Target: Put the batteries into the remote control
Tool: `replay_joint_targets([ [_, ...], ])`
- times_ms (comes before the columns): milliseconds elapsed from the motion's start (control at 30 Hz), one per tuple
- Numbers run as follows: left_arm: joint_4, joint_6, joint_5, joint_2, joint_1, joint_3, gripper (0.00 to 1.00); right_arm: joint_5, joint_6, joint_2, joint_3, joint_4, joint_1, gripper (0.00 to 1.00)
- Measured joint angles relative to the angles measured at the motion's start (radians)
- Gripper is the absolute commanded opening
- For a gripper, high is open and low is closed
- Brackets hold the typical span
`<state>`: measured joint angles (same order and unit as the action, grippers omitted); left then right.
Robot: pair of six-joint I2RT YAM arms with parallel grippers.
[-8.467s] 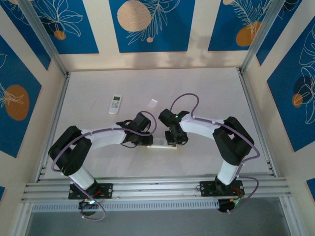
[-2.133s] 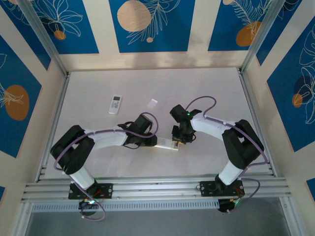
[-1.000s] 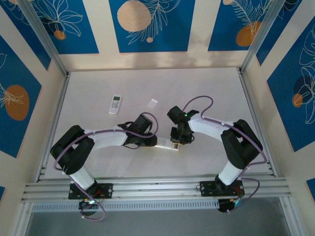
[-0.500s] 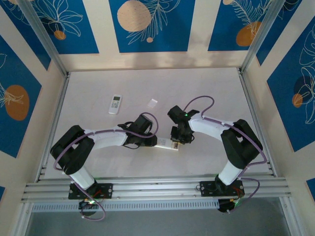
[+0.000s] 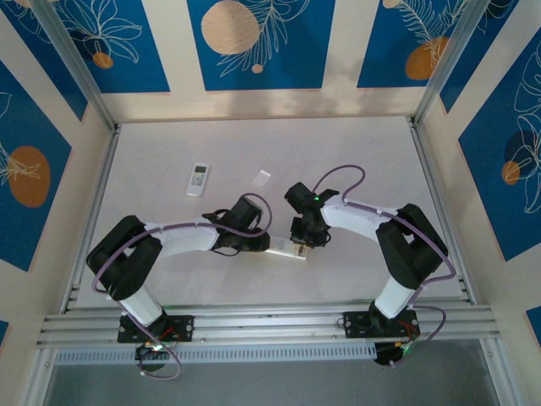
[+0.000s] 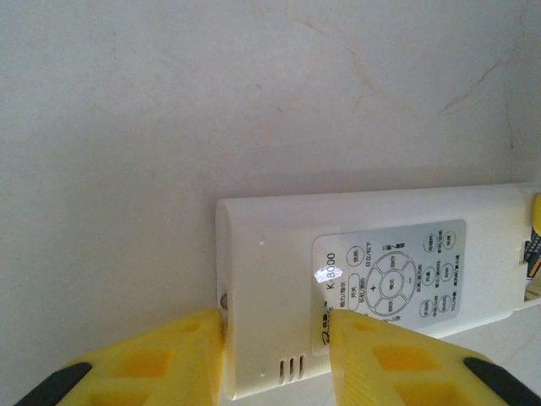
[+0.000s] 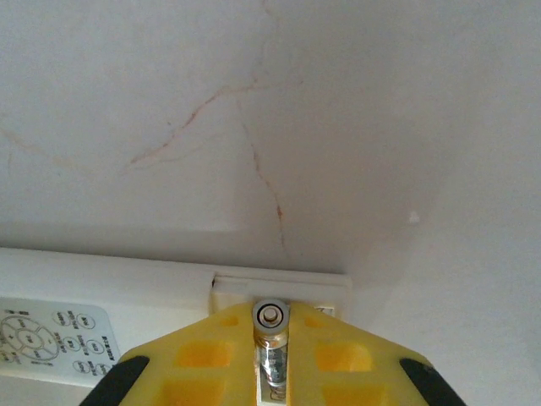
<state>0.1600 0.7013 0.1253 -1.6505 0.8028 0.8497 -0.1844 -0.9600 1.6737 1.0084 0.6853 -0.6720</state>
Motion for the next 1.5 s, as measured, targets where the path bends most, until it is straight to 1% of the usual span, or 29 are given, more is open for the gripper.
replay_joint_targets([
  [533, -0.004, 0.0, -0.005, 0.0, 0.0, 0.0, 0.37, 0.01, -0.092, -0.023, -0.028, -0.023, 0.003, 0.14],
  [700, -0.008, 0.0, -0.008, 0.0, 0.0, -0.004, 0.37, 0.06, -0.124, -0.053, -0.056, -0.019, 0.005, 0.13],
  [1033, -0.011, 0.0, -0.009, 0.002, 0.0, -0.004, 0.37, 0.092, -0.149, -0.059, -0.082, -0.039, 0.003, 0.13],
  [1267, -0.01, 0.0, -0.014, 0.005, 0.0, -0.005, 0.37, 0.103, -0.154, -0.045, -0.081, -0.05, 0.003, 0.23],
  [1500, -0.01, 0.0, -0.014, 0.005, 0.0, -0.005, 0.37, 0.106, -0.149, -0.044, -0.074, -0.043, 0.0, 0.31],
])
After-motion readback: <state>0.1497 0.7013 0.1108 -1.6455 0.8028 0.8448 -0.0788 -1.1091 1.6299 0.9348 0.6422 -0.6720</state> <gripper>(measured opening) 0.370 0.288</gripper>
